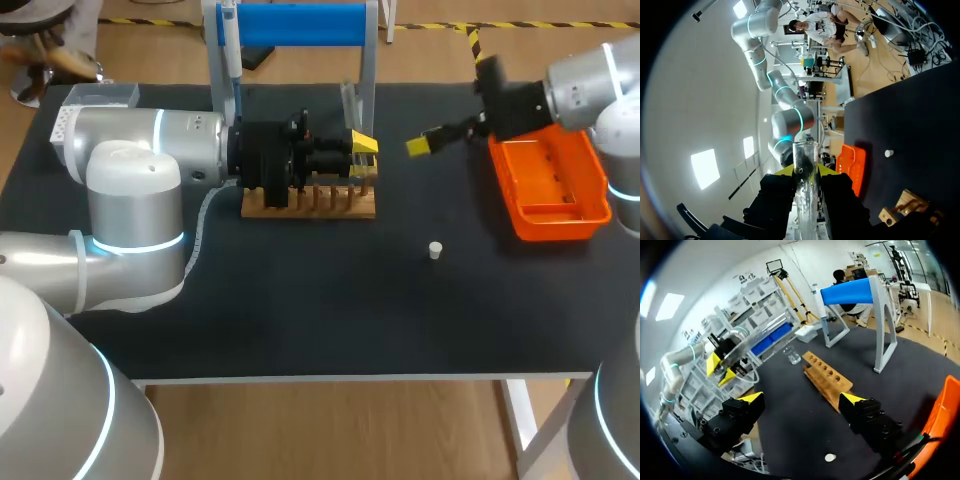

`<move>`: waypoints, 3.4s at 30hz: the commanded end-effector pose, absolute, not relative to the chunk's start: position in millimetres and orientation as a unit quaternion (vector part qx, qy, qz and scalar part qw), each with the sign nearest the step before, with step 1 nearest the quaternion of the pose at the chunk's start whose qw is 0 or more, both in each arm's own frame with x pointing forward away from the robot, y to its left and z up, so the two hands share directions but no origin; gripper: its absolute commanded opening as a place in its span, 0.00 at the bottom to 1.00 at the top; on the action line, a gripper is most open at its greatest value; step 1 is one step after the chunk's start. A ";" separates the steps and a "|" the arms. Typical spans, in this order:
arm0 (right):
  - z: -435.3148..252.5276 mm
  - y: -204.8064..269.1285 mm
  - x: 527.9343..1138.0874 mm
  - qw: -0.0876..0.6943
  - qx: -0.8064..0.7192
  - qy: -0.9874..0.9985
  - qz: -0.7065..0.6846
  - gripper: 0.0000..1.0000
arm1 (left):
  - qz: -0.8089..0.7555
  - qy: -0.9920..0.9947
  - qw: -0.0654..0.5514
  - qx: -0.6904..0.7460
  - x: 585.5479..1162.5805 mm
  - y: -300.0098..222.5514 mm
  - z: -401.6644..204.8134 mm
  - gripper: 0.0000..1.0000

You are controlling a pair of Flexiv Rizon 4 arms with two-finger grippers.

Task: Invert the test tube, pick up the pipette, mount the tip to pipette, aspirate from beaker and dispense into the tube, eject the tip, return the pipette, and cap with the stopper.

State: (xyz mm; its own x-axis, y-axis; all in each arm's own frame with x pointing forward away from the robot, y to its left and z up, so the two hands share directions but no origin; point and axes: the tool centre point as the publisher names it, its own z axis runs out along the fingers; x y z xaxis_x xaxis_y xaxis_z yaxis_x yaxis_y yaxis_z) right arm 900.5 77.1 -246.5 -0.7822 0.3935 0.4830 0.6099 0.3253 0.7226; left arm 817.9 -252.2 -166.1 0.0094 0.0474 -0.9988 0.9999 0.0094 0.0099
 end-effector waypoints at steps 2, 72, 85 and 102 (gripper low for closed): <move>-260.6 85.0 903.4 0.086 -0.297 -0.815 -0.490 1.00 | -0.483 0.511 0.493 0.512 818.5 -253.2 -166.3 0.00; -344.0 116.7 927.0 -0.081 -0.181 -0.885 -0.422 1.00 | -0.483 0.511 0.493 0.512 818.5 -253.2 -166.3 0.00; -341.8 125.2 921.5 -0.095 -0.190 -0.880 -0.425 1.00 | -0.483 0.511 0.493 0.512 818.5 -253.2 -166.3 0.00; -343.0 127.3 918.8 -0.101 -0.180 -0.884 -0.419 1.00 | -0.483 0.511 0.493 0.512 818.5 -253.2 -166.3 0.00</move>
